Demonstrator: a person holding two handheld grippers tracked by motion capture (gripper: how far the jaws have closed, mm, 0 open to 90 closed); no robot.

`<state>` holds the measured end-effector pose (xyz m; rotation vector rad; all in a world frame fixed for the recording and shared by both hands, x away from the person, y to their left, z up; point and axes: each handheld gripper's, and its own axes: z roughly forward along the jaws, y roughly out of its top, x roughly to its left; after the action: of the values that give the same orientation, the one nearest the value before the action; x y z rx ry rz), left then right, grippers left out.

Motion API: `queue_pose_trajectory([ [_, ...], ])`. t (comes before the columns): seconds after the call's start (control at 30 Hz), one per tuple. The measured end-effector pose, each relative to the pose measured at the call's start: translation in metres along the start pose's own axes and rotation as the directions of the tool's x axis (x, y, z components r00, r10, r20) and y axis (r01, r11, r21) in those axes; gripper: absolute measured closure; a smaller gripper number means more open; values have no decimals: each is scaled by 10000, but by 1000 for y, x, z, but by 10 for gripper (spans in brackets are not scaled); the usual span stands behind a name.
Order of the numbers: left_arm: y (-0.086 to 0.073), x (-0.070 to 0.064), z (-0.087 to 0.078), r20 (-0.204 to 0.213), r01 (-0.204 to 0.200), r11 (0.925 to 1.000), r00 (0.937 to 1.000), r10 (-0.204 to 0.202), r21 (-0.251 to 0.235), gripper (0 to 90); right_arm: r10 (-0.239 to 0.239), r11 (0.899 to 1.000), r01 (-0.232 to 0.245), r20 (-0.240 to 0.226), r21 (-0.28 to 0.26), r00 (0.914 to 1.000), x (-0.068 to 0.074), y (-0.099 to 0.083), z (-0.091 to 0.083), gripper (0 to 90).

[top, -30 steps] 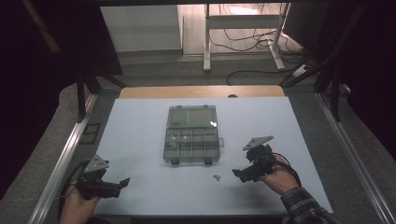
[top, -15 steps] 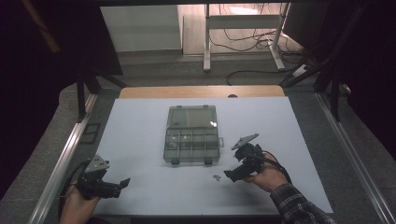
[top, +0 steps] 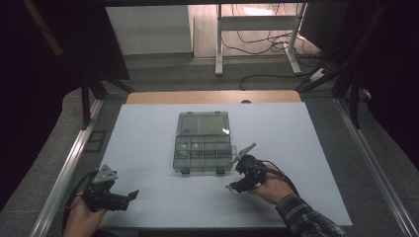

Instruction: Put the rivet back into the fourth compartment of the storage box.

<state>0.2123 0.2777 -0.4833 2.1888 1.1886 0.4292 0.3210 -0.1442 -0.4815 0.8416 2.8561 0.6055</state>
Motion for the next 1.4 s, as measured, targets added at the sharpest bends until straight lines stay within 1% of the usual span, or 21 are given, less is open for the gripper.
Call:
queue_pose_trajectory([
  [0.03, 0, 0, 0, 12, -11, 10000, 10000, 11, 4, 0, -201, 9998, 201, -93, 62, 9998, 2, 2, 2, 493],
  [0.07, 0, 0, 0, 17, -22, 10000, 10000, 22, 2, 0, -201, 9998, 201, -93, 62, 9998, 2, 2, 2, 493],
  [0.1, 0, 0, 0, 29, -27, 10000, 10000, 27, 2, 0, -253, 9996, 255, -189, 105, 9995, 2, 2, 3, 524],
  [0.13, 0, 0, 0, 36, -28, 10000, 10000, 28, 4, 0, -346, 9992, 352, -339, 163, 9988, 4, 4, 5, 596],
  [0.17, 0, 0, 0, 38, -34, 10000, 10000, 34, 13, 0, -346, 9992, 352, -339, 163, 9988, 4, 4, 5, 596],
  [0.3, 0, -1, 0, 50, -43, 10000, 10000, 43, 9, 0, -685, 9971, 703, -564, 305, 9961, 7, 6, 10, 684],
  [0.37, 0, -1, 0, 45, -55, 10000, 10000, 55, 6, 0, -730, 9966, 750, -585, 339, 9956, 7, 7, 11, 697],
  [0.43, 0, -1, 0, 49, -54, 10000, 10000, 54, 3, 0, -874, 9946, 906, -620, 512, 9942, 7, 7, 15, 721],
  [0.53, 0, -1, 0, 52, -58, 10000, 10000, 58, 14, 0, -926, 9937, 963, -646, 567, 9936, 7, 8, 16, 726],
  [0.6, 0, -1, 0, 49, -71, 10000, 10000, 71, 28, 0, -982, 9930, 1017, -589, 600, 9934, 8, 8, 18, 732],
  [0.67, 0, -1, 0, 51, -79, 10000, 10000, 79, 34, 0, -933, 9933, 971, -606, 627, 9938, 9, 8, 19, 742],
  [0.87, 0, -1, 0, 51, -105, 9999, 9999, 105, 43, 0, -1211, 9886, 1248, -474, 840, 9915, 11, 8, 24, 779],
  [0.97, 0, -1, 1, 44, -108, 9999, 9999, 108, 60, 0, -1275, 9872, 1311, -452, 903, 9908, 11, 7, 24, 807],
  [1.0, 0, -1, 1, 40, -111, 9999, 9999, 110, 71, 0, -1275, 9872, 1311, -452, 903, 9908, 11, 7, 24, 807],
  [1.07, 0, -1, 1, 41, -107, 9999, 9999, 107, 116, 0, -1103, 9893, 1147, -522, 899, 9925, 10, 7, 23, 810],
  [1.17, 0, 0, 1, 35, -83, 9998, 10000, 83, 162, 0, -1107, 9895, 1150, -520, 880, 9925, 9, 7, 21, 810],
  [1.3, 0, 0, 2, 29, 14, 9997, 10000, -15, 238, 0, -937, 9928, 974, -546, 698, 9941, 6, 7, 16, 810],
  [1.4, 0, 0, 2, 20, 65, 9997, 10000, -66, 236, 0, -802, 9956, 830, -634, 429, 9948, 3, 6, 11, 810],
])
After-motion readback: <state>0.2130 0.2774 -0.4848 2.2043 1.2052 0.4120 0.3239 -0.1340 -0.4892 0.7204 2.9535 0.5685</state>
